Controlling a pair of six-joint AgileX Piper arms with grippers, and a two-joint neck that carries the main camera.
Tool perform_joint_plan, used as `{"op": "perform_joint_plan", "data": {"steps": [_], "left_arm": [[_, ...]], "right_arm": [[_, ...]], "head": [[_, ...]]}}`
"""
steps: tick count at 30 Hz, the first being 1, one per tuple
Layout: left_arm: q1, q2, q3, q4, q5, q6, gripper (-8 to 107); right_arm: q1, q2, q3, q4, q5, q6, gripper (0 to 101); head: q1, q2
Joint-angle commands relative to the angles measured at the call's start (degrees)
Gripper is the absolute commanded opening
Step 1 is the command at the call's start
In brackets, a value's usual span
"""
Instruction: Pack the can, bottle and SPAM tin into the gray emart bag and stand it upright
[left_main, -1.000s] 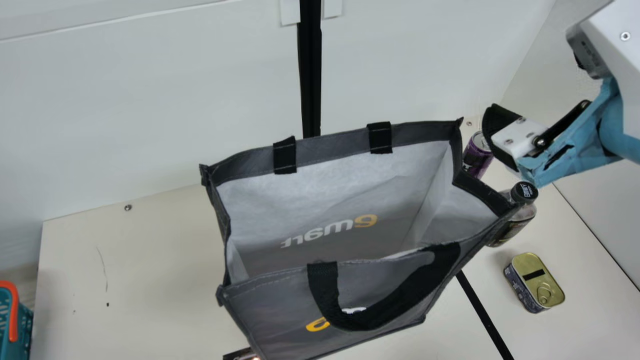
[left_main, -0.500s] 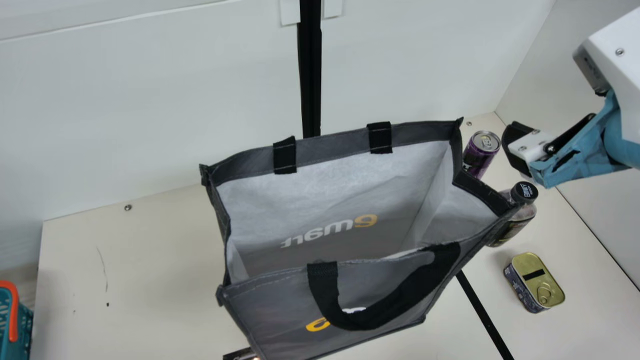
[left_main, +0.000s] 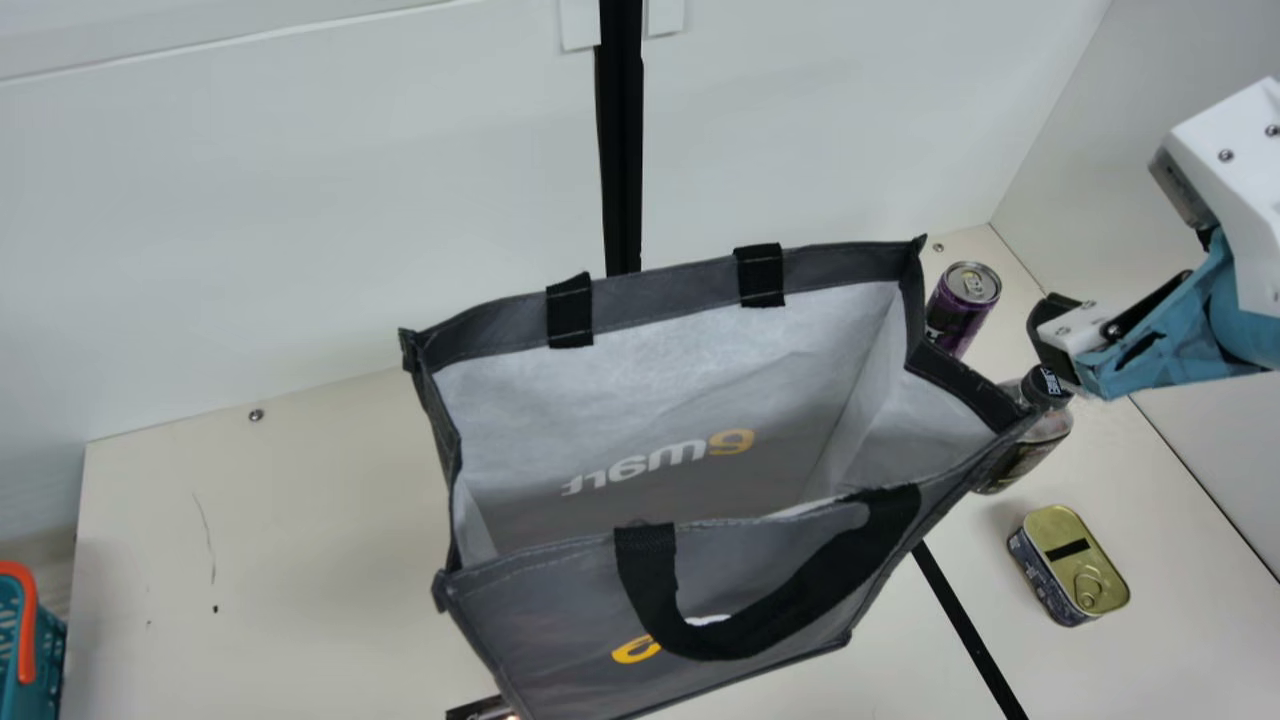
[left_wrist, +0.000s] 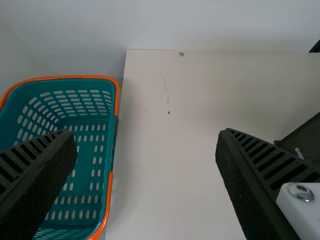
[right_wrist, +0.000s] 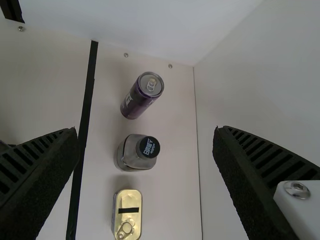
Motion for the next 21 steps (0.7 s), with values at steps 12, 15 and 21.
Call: {"op": "perform_joint_plan", "data": {"steps": [12, 15, 21], "left_arm": [[0.0, 0.0, 0.0, 0.0, 0.0, 0.0, 90], [0.0, 0.0, 0.0, 0.0, 0.0, 0.0, 90], [0.0, 0.0, 0.0, 0.0, 0.0, 0.0, 90]], "right_arm": [[-0.14, -1.22, 0.61, -0.41, 0.0, -0.32, 95], [-0.14, -1.22, 0.61, -0.41, 0.0, -0.32, 95], [-0.14, -1.22, 0.61, -0.41, 0.0, -0.32, 95]], "head": [[-1.3, -0.05], [-1.3, -0.05], [-1.3, -0.05]]}}
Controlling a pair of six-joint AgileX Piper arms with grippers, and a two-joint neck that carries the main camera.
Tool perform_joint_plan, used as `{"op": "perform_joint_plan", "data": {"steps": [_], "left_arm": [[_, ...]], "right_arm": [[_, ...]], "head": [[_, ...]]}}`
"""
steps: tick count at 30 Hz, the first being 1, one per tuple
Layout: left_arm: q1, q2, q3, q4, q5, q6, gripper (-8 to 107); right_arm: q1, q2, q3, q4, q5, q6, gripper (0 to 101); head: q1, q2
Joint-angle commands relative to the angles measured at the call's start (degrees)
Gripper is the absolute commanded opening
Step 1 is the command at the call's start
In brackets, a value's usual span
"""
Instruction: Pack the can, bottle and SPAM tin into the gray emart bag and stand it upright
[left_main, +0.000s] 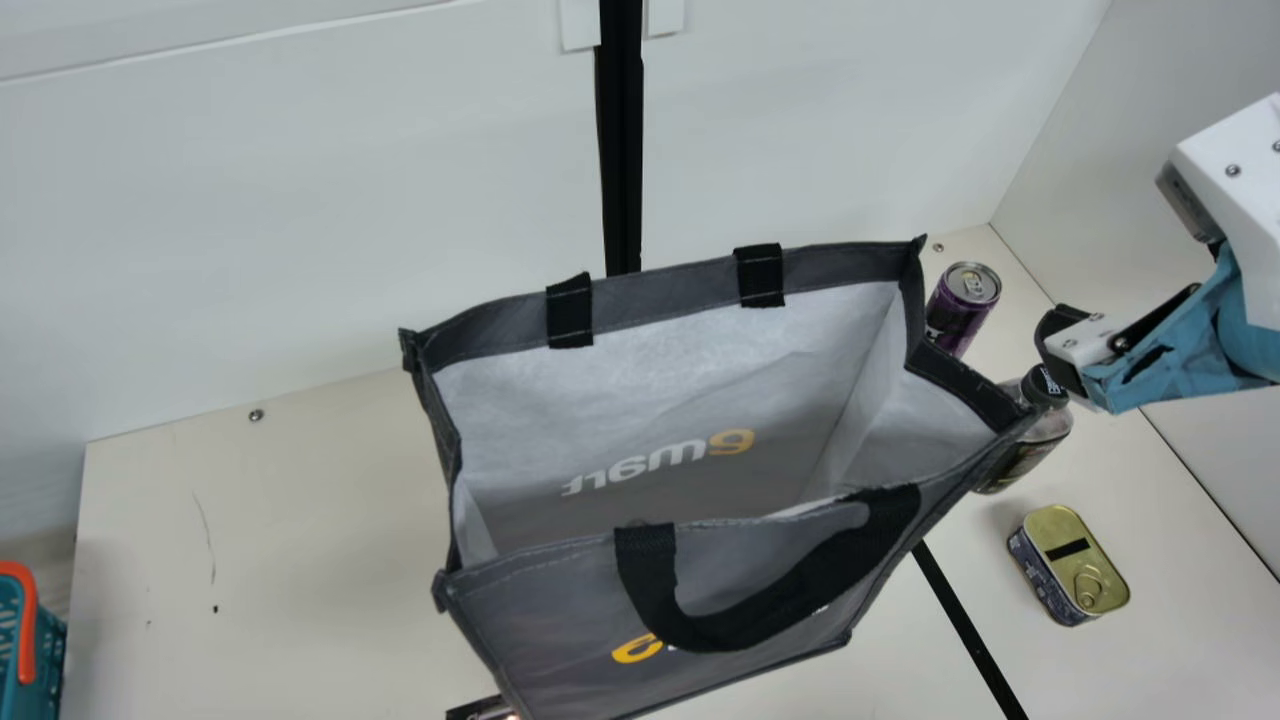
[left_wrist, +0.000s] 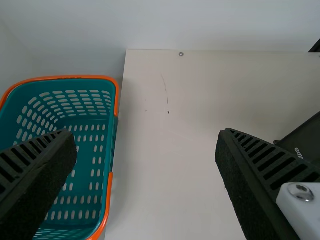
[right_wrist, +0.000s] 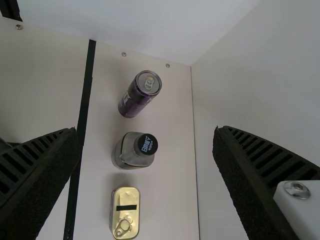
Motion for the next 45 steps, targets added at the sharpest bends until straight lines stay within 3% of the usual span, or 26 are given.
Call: {"op": "perform_joint_plan", "data": {"steps": [1, 30, 45], "left_arm": [[0.0, 0.0, 0.0, 0.0, 0.0, 0.0, 90], [-0.17, 0.28, -0.18, -0.08, -0.14, 0.02, 90], [-1.6, 6.13, -4.86, -1.18, -3.32, 1.68, 90]], "right_arm": [[0.0, 0.0, 0.0, 0.0, 0.0, 0.0, 95], [0.0, 0.0, 0.0, 0.0, -0.05, 0.0, 95], [0.0, 0.0, 0.0, 0.0, -0.05, 0.0, 95]], "head": [[-1.3, -0.05], [-1.3, -0.05], [-1.3, -0.05]]}}
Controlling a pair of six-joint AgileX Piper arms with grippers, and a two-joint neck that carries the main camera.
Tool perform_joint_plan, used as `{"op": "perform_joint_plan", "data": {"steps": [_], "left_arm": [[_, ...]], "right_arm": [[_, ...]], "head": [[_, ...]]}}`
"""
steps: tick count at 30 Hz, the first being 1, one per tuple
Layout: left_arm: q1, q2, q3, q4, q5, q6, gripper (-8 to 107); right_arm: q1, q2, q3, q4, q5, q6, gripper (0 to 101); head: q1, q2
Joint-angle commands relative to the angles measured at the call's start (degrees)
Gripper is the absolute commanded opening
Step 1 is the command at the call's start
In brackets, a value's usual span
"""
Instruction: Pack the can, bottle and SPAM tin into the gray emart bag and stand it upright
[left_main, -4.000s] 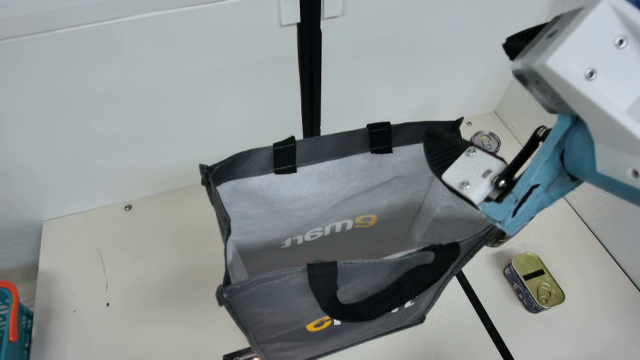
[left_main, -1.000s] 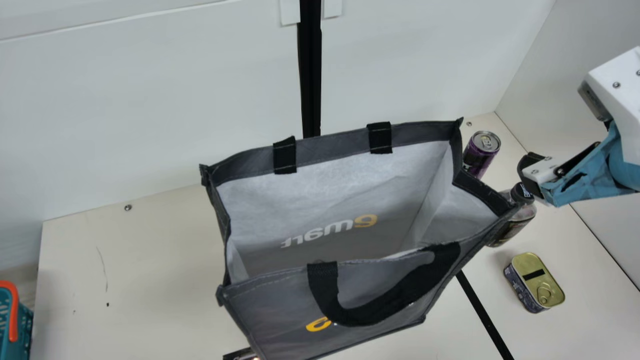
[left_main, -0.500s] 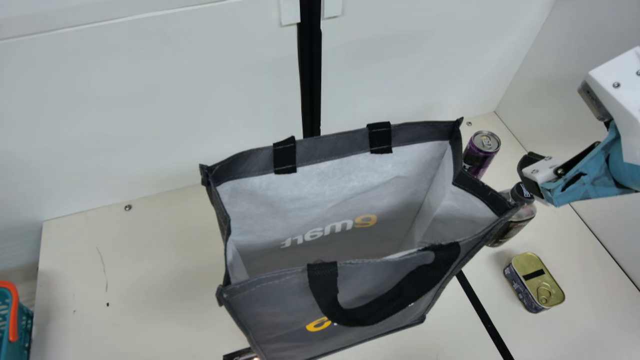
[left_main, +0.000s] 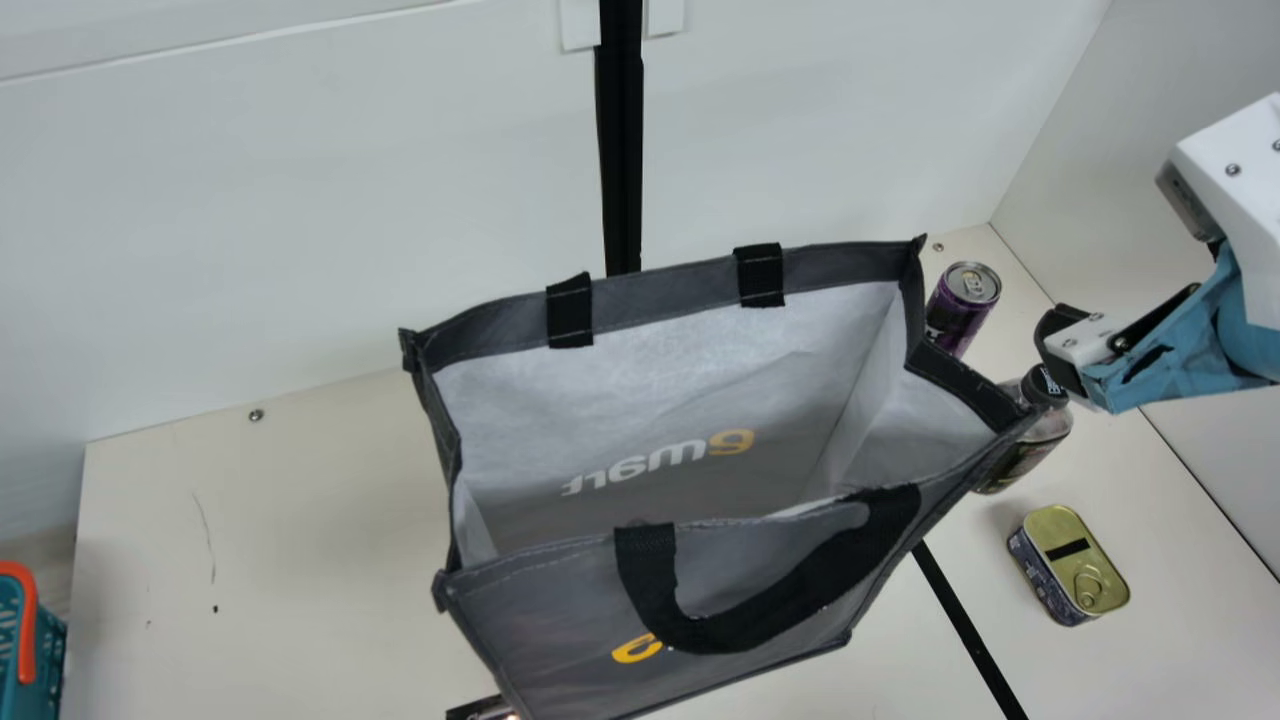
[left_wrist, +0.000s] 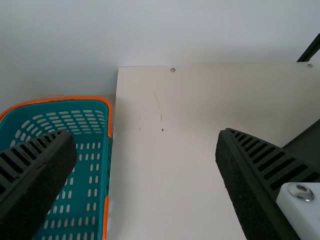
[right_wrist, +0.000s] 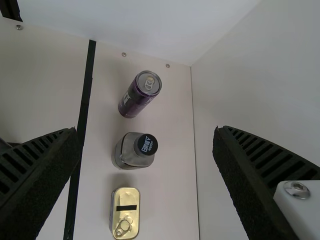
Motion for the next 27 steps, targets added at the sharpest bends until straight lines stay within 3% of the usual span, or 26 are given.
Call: {"op": "perform_joint_plan", "data": {"steps": [1, 13, 27], "left_arm": [[-0.13, 0.67, -0.73, -0.24, -0.22, 0.25, 90], [-3.23, 4.96, -5.72, -0.36, -1.82, -0.01, 90], [-12.44, 10.63, -12.89, 4.82, -3.44, -5.0, 90]], "right_arm": [[0.0, 0.0, 0.0, 0.0, 0.0, 0.0, 95], [0.0, 0.0, 0.0, 0.0, 0.0, 0.0, 95], [0.0, 0.0, 0.0, 0.0, 0.0, 0.0, 95]], "head": [[-1.39, -0.14], [-1.39, -0.14], [-1.39, -0.14]]}}
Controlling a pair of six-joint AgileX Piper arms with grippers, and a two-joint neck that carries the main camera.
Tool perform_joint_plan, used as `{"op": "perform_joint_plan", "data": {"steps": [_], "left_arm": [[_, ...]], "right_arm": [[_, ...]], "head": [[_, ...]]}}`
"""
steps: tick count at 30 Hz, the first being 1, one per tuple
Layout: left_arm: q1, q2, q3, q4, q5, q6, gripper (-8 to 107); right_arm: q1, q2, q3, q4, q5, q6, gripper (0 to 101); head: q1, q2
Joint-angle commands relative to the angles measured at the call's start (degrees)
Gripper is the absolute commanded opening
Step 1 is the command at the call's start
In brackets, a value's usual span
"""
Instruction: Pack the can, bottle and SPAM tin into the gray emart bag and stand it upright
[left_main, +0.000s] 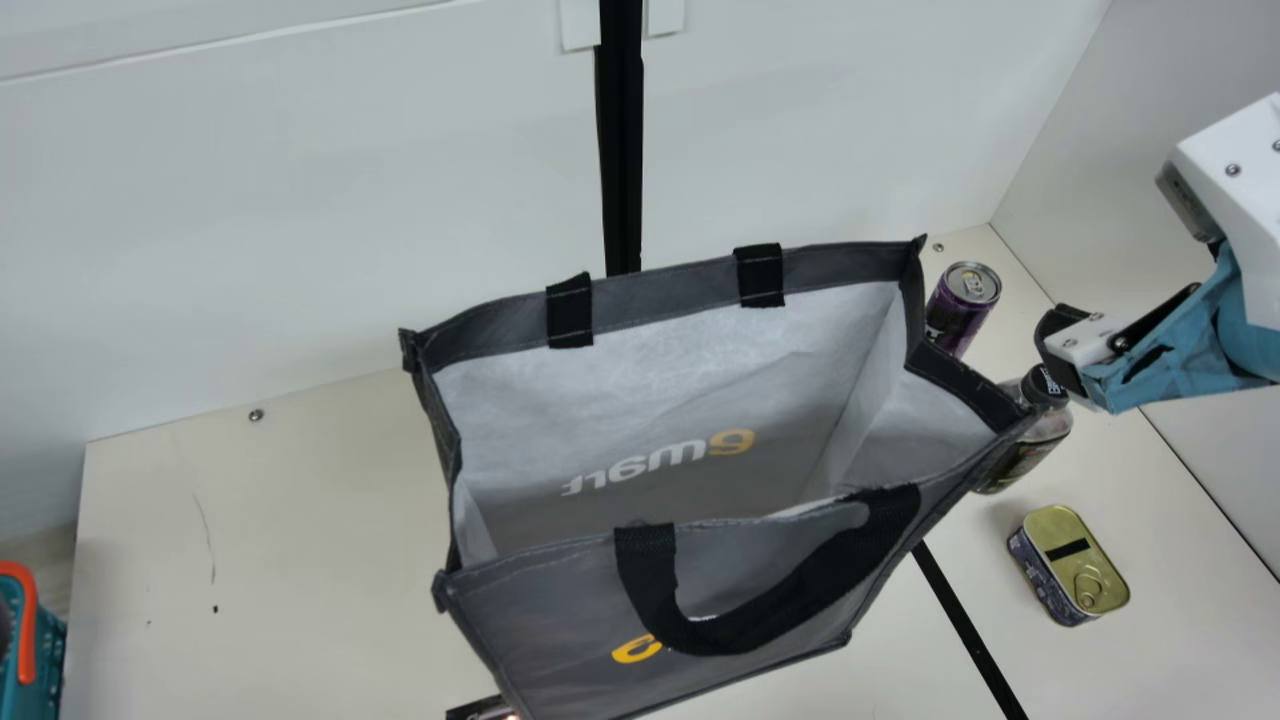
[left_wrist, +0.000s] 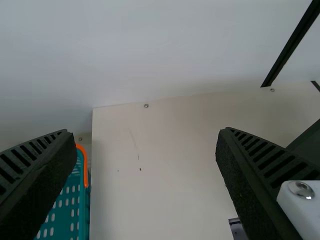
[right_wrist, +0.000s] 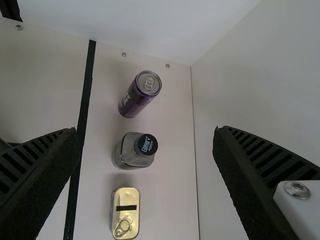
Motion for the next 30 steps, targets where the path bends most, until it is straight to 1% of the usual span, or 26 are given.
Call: {"op": "perform_joint_plan", "data": {"steps": [1, 8, 14, 19, 30], "left_arm": [[-1.72, 0.89, -1.21, 1.02, -0.28, -0.79, 90], [-7.12, 4.15, -5.13, 4.42, -0.81, -3.44, 90], [-11.02, 7.15, -8.86, 5.62, -0.7, -4.82, 90], [-12.97, 9.6, -12.12, 4.88, -0.68, -4.59, 90], [-15.3, 14.31, -18.95, 1.18, -1.41, -0.31, 90]], "right_arm": [[0.0, 0.0, 0.0, 0.0, 0.0, 0.0, 95], [0.0, 0.0, 0.0, 0.0, 0.0, 0.0, 95], [0.0, 0.0, 0.0, 0.0, 0.0, 0.0, 95], [0.0, 0.0, 0.0, 0.0, 0.0, 0.0, 95], [0.0, 0.0, 0.0, 0.0, 0.0, 0.0, 95]], "head": [[-1.3, -0.05], [-1.3, -0.05], [-1.3, -0.05], [-1.3, -0.05], [-1.3, -0.05]]}}
